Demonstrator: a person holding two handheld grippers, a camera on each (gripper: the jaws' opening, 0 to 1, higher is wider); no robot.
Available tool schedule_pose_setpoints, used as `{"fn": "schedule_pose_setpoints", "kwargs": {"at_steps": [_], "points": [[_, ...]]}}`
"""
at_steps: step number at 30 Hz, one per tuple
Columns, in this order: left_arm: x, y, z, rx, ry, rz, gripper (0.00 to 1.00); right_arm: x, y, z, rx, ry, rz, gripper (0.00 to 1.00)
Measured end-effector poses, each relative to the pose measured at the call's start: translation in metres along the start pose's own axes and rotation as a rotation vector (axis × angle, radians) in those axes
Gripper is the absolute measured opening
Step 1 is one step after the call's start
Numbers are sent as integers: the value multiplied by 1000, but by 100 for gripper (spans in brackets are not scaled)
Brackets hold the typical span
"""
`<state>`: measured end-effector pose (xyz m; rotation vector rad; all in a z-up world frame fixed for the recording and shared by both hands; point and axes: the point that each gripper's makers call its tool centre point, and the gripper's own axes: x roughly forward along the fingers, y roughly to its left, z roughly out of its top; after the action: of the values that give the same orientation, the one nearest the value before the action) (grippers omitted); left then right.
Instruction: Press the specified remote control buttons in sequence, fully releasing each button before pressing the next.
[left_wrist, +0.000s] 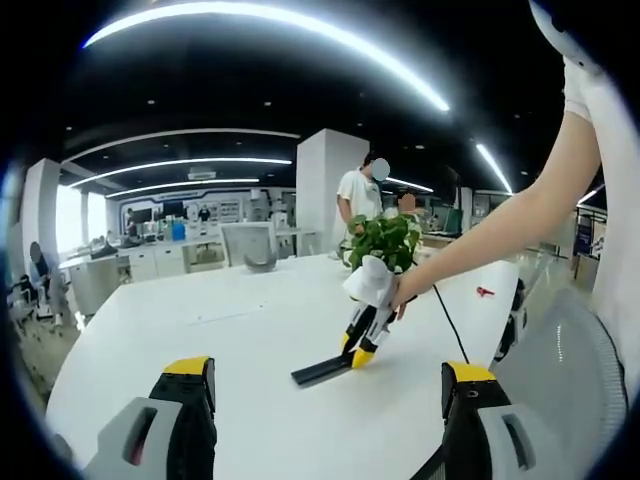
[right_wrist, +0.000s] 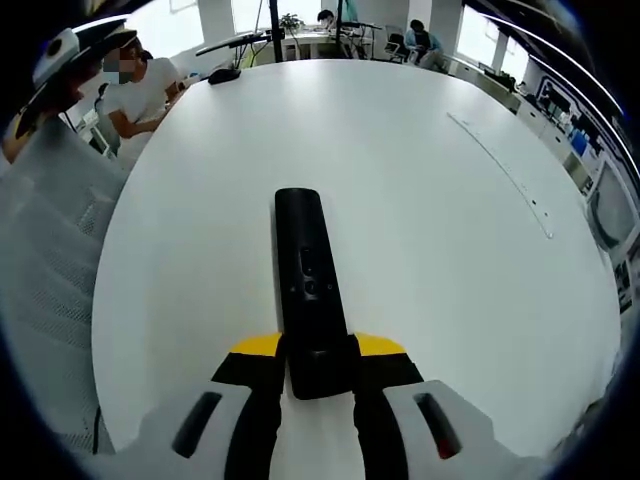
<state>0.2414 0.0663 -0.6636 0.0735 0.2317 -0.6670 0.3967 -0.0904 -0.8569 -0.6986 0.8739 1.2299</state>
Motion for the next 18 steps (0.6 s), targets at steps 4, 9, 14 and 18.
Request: {"fn": "schedule_pose_setpoints", "kwargs": {"at_steps": [4, 9, 14, 18], "points": [[0, 0, 0, -2, 0, 0, 98, 0, -2, 0, 1, 2, 0, 25], [0, 1, 0, -2, 2, 1, 98, 1, -5, 0, 2, 4, -1, 25], [1, 1, -1, -1, 3, 0, 98, 1, -6, 0, 4, 2, -3, 25], [1, 1, -2, 0, 7, -2, 98, 0, -6, 0, 6, 0, -4, 25]]}}
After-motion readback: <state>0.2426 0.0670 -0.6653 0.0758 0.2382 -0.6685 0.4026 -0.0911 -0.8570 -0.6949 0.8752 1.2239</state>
